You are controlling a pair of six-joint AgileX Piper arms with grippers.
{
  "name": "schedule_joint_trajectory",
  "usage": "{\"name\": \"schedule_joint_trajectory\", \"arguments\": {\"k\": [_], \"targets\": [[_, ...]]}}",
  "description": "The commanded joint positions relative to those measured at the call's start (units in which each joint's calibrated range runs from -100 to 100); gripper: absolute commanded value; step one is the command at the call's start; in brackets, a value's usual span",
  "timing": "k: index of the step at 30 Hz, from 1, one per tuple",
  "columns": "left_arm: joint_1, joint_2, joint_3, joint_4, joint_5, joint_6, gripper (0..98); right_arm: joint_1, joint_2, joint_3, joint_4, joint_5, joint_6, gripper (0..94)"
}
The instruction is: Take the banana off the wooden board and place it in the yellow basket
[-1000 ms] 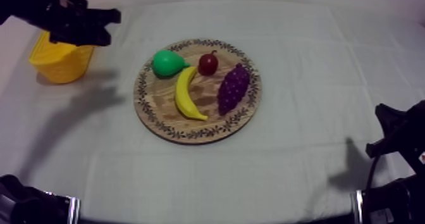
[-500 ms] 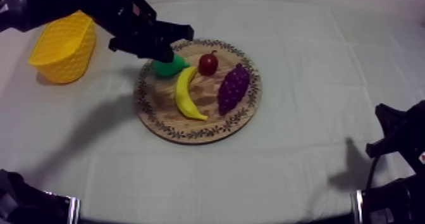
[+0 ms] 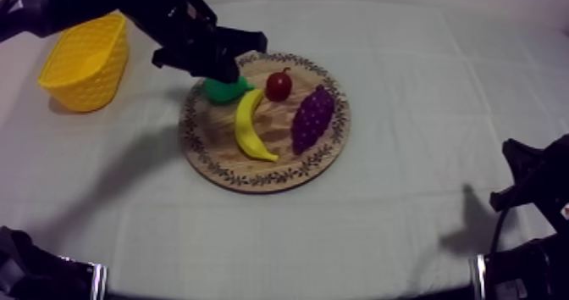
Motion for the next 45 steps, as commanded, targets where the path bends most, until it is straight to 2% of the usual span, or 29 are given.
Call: {"name": "schedule_joint_trajectory", "arguments": {"k": [1, 2, 4, 6, 10, 14, 24, 31, 37, 42, 45], "targets": [[0.07, 0.12, -0.23, 0.12, 0.39, 0.42, 12.9, 0.02, -0.01, 0.04, 0.00, -0.02, -0.02, 0.4], [0.14, 0.24, -0.46, 0.09, 0.50, 0.65, 15.5, 0.02, -0.01, 0.04, 0.00, -0.02, -0.02, 0.4], [0.22, 0.56, -0.77, 0.04, 0.84, 1.14, 28.6, 0.02, -0.01, 0.04, 0.00, -0.02, -0.02, 0.4], [0.26, 1.01, -1.18, -0.05, 1.44, 1.75, 37.5, 0.02, -0.01, 0.04, 0.00, -0.02, -0.01, 0.4], [0.35, 1.88, -1.72, -0.04, 1.91, 2.33, 50.4, 0.02, -0.01, 0.04, 0.00, -0.02, -0.01, 0.4], [0.35, 2.95, -1.85, 0.04, 2.08, 2.62, 57.3, 0.02, -0.01, 0.04, 0.00, -0.02, 0.00, 0.4], [-0.50, 11.94, -3.61, 1.04, 3.26, 2.13, 61.9, 0.02, -0.01, 0.04, 0.00, -0.02, -0.02, 0.4], [-0.95, 20.89, -9.24, 1.10, 7.71, 2.58, 64.3, 0.02, -0.01, 0.04, 0.00, -0.02, -0.01, 0.4], [-1.22, 27.00, -14.13, 1.83, 10.61, 1.70, 65.0, 0.02, -0.01, 0.04, 0.00, -0.02, 0.00, 0.4], [-1.34, 30.12, -16.88, 2.56, 12.14, 1.01, 63.4, 0.02, -0.01, 0.04, 0.00, -0.02, 0.00, 0.4], [-1.58, 31.56, -17.55, 3.11, 12.59, 0.69, 57.6, 0.02, -0.01, 0.04, 0.00, -0.02, 0.00, 0.4]]}}
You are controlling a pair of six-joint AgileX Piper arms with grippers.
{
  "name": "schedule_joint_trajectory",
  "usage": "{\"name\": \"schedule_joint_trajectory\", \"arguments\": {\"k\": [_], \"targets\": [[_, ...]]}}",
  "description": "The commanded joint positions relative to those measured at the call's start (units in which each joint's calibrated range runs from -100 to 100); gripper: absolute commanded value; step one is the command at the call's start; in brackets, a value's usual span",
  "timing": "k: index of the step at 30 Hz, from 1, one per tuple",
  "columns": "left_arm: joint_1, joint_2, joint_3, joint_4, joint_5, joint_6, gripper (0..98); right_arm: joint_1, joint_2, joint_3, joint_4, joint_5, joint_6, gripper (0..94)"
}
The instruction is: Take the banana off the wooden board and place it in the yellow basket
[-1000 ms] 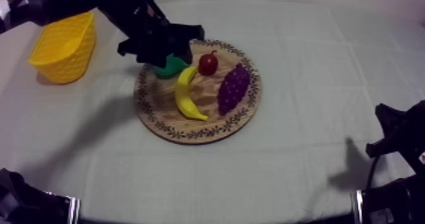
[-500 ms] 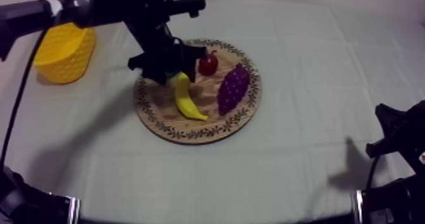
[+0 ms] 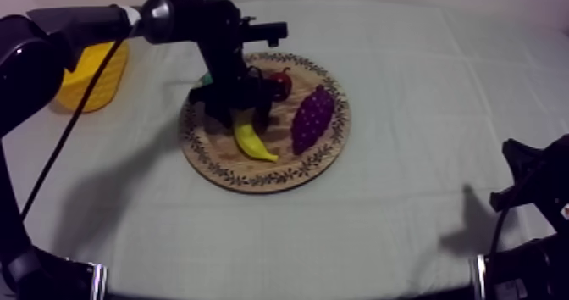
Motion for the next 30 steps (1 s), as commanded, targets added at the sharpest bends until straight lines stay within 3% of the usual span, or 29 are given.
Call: {"name": "schedule_joint_trajectory", "arguments": {"k": [1, 5, 12, 22, 30], "targets": [[-0.08, 0.72, -0.18, 0.27, 0.16, -0.13, 53.8, 0.02, -0.01, 0.04, 0.00, -0.01, 0.03, 0.4], [-0.21, 1.84, -0.52, 0.55, 0.28, -0.30, 40.7, 0.02, -0.01, 0.04, 0.00, -0.01, 0.03, 0.4], [-0.29, 2.86, -0.78, 0.62, 0.38, -0.61, 30.6, -0.05, -0.01, 0.04, 0.00, -0.01, 0.03, 0.4], [0.70, -1.49, -0.58, 0.02, 0.66, -0.68, 27.2, -0.06, -0.01, 0.04, 0.00, -0.01, 0.03, 0.4], [0.53, -14.97, -2.15, -2.10, 7.24, 0.99, 27.3, -0.06, -0.01, 0.04, 0.00, -0.01, 0.03, 0.4]]}}
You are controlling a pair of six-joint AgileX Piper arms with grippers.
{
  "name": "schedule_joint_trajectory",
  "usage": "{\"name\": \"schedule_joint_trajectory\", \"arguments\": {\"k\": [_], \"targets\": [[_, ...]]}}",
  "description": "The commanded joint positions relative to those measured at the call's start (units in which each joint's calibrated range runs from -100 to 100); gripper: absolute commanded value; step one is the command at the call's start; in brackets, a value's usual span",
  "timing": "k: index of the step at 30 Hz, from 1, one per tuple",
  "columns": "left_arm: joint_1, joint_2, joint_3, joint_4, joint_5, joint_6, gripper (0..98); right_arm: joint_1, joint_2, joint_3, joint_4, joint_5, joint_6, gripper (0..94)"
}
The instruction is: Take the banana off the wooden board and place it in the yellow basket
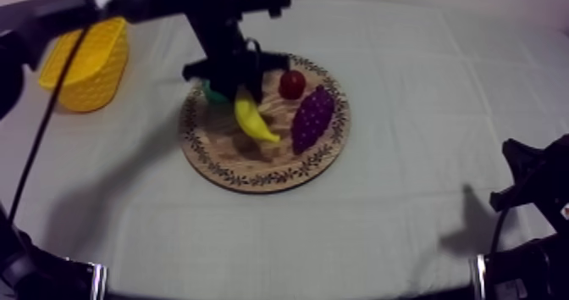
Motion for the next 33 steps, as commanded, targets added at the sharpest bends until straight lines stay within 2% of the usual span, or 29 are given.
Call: {"name": "schedule_joint_trajectory", "arguments": {"k": [1, 8, 14, 23, 33], "targets": [[-0.32, -5.77, -0.67, -0.44, 2.35, 0.36, 27.4, -0.02, -0.01, 0.04, 0.00, -0.01, 0.01, 0.4], [-1.86, -15.08, -3.74, -2.55, 8.46, 0.99, 27.6, -0.02, -0.01, 0.04, 0.00, -0.01, 0.01, 0.4], [-5.38, -18.65, -0.96, -4.50, 9.51, 0.28, 27.5, -0.02, -0.01, 0.04, 0.00, -0.01, 0.01, 0.4], [-15.41, -21.03, 3.62, -6.36, 8.09, -2.74, 27.7, -0.02, -0.01, 0.04, 0.00, -0.01, 0.01, 0.4], [-26.10, -16.99, -0.73, -7.78, 7.23, -6.63, 27.9, -0.02, -0.01, 0.04, 0.00, -0.01, 0.01, 0.4]]}}
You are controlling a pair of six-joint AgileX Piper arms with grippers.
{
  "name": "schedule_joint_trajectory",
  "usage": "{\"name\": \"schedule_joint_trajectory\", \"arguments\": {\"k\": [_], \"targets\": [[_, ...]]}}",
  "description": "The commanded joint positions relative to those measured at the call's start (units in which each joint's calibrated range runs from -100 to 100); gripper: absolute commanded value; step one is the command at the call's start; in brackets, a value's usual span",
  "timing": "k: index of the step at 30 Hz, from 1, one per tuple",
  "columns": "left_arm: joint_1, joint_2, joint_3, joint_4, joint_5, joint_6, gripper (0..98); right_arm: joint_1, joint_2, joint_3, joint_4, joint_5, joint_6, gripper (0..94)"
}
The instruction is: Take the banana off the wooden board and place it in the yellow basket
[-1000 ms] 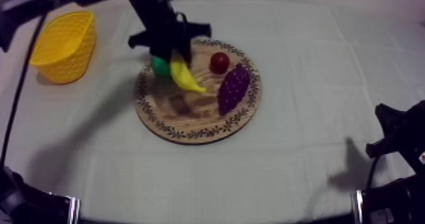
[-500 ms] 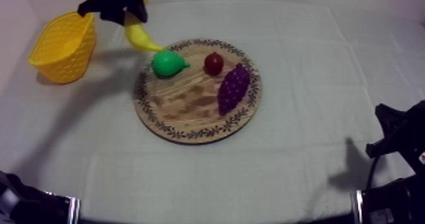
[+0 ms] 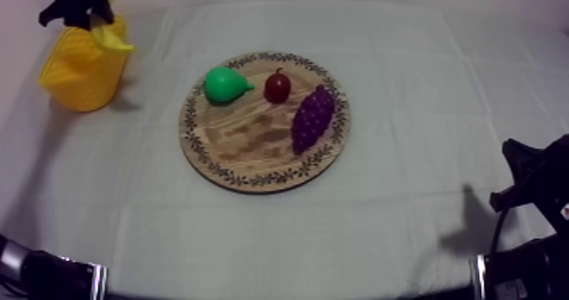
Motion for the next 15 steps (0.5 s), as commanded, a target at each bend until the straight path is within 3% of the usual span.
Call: {"name": "schedule_joint_trajectory", "arguments": {"k": [1, 15], "targets": [[-3.46, 1.40, -1.61, -0.03, -0.18, -0.70, 28.0, -0.02, -0.01, 0.04, 0.00, -0.01, 0.01, 0.4], [-9.91, 12.61, -14.74, -0.30, -0.36, -3.42, 28.8, -0.02, -0.01, 0.04, 0.00, -0.01, 0.01, 0.4]]}}
